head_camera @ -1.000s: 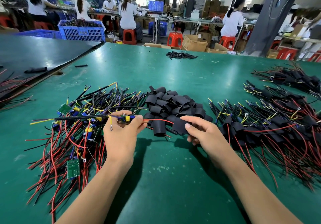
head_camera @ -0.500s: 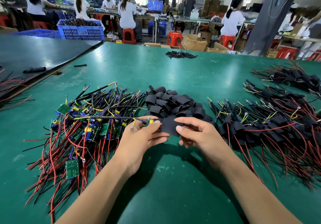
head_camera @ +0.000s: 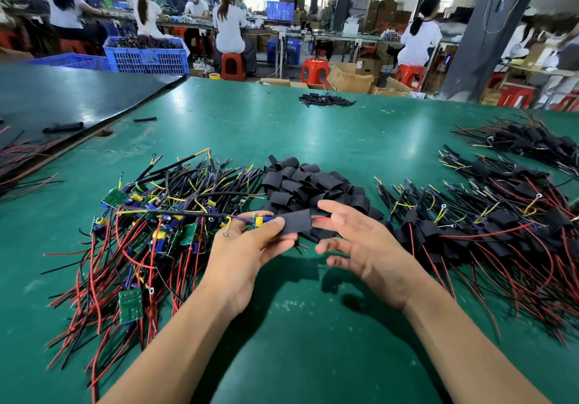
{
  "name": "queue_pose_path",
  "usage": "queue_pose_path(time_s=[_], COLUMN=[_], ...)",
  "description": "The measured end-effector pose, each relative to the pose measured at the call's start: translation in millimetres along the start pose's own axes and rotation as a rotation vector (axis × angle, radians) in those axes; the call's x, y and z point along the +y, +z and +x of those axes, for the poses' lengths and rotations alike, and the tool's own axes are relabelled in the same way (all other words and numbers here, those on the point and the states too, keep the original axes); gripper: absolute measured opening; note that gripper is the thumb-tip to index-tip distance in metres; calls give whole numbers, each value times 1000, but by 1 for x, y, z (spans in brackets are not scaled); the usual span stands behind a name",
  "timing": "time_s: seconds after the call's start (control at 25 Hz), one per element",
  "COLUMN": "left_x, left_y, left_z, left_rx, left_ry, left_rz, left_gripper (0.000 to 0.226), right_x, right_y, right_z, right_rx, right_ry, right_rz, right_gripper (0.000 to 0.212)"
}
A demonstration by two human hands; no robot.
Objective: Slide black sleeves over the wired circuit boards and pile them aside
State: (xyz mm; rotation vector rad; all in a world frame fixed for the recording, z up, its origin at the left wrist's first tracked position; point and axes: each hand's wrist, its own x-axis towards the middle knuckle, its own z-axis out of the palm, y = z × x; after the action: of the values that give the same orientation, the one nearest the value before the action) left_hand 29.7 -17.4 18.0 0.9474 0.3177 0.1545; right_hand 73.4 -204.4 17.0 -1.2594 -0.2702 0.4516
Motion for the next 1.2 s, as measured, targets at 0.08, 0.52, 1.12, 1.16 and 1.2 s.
queue_pose_path(time_s=[0.08,0.52,1.12,1.16,1.2], left_x=[2,0,7,7,6], left_y=[-1,-1,-5,-5,-5], left_z=[1,-5,-1,0,0], left_rx=[-33,-320,-331,-326,-316], left_ry=[-23,-147,-198,-173,-153], left_rz=[-57,141,181,177,171], left_gripper=[18,27,15,13,12], right_x=[-1,12,12,12,12], right_y=[-3,7,11,12,14], right_z=[-2,0,1,1,1], right_rx=[-75,29,185,186,188], right_ry=[-18,-242,-171,-179,-188], right_rz=[-13,-154,-47,-54,-56], right_gripper=[56,31,23,20,16])
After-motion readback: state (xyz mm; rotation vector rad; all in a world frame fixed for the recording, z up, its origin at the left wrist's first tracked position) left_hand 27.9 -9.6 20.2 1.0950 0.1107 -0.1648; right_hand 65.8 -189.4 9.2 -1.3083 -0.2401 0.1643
